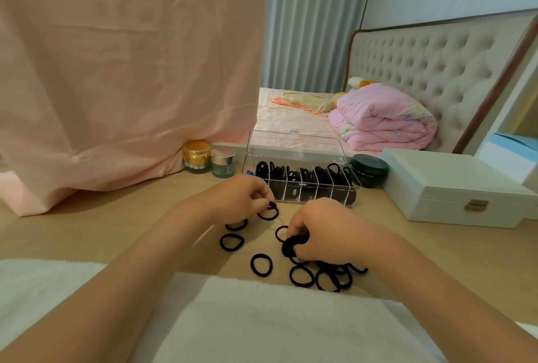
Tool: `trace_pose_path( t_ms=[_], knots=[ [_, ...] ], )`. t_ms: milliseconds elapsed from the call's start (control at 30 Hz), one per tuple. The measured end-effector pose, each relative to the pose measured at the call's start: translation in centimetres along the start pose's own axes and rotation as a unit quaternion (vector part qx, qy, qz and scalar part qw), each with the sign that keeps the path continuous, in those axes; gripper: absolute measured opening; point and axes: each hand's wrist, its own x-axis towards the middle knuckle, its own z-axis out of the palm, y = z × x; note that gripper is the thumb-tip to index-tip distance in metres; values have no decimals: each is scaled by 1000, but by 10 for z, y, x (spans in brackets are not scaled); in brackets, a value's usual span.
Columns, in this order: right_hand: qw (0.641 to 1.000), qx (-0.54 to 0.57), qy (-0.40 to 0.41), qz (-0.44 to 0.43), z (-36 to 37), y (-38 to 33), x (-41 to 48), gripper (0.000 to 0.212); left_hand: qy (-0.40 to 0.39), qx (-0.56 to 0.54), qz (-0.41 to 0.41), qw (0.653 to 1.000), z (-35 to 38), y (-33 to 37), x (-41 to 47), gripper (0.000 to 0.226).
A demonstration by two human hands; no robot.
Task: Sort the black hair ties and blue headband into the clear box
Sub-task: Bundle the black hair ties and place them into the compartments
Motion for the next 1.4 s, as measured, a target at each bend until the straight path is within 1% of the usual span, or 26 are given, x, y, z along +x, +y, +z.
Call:
trace_pose_path(
  t_ms=[100,167,200,267,300,333,367,400,433,467,567,700,733,800,867,933,967,1033,1100,1133,1200,1267,1333,1400],
  knots=[
    [997,67,44,-9,-3,9,-1,28,11,-56,-7,998,2,1,-1,21],
    [984,158,81,-18,-6,15,-1,22,38,-104,-14,994,4,1,1,16],
    [971,216,96,-24,-8,18,-2,18,56,-128,-16,990,5,2,1,13],
    [938,322,123,-27,-12,22,-3,14,81,-173,-19,981,7,5,1,12],
    [920,369,130,-26,-13,23,-3,14,81,-197,-24,977,9,7,2,13],
    [896,424,126,-24,-13,24,-2,14,73,-223,-30,972,11,9,2,11],
    [865,489,110,-24,-13,23,-2,15,61,-253,-38,965,12,11,3,9],
    [831,548,92,-20,-12,22,-1,15,45,-287,-45,956,13,12,3,10],
    [806,586,82,-14,-11,21,0,16,26,-326,-50,944,13,14,3,13],
    [797,598,85,-4,-9,20,2,16,9,-364,-53,930,12,15,3,15],
    [812,565,138,49,-4,20,7,14,-28,-446,-61,893,11,20,2,19],
    [797,560,208,93,2,20,10,11,-60,-485,-72,869,10,22,0,24],
    [800,549,220,95,2,20,10,11,-74,-490,-67,866,10,23,0,27],
    [824,507,236,93,5,18,10,12,-78,-460,-63,882,12,23,-1,28],
    [851,456,245,94,9,17,12,20,-55,-426,-70,900,15,23,0,18],
    [873,417,235,90,10,18,13,26,-46,-409,-86,907,16,19,1,13],
    [879,415,219,84,9,19,13,26,-52,-399,-91,911,15,16,0,13],
    [876,445,172,70,3,21,9,28,-63,-374,-96,920,12,13,-1,12],
    [863,480,144,63,-2,24,5,28,-51,-365,-103,924,9,11,-2,12],
    [857,490,150,64,-5,25,4,26,-43,-369,-111,922,8,11,-3,11],
    [842,499,190,72,-10,29,3,20,-23,-381,-121,916,7,10,-4,11],
    [842,488,220,67,-14,32,3,13,-1,-381,-117,917,8,8,-1,13],
    [850,488,198,34,-17,30,1,11,17,-374,-114,920,11,8,1,13],
    [840,522,147,5,-17,25,-1,13,20,-377,-107,920,15,10,2,14]
  ],
)
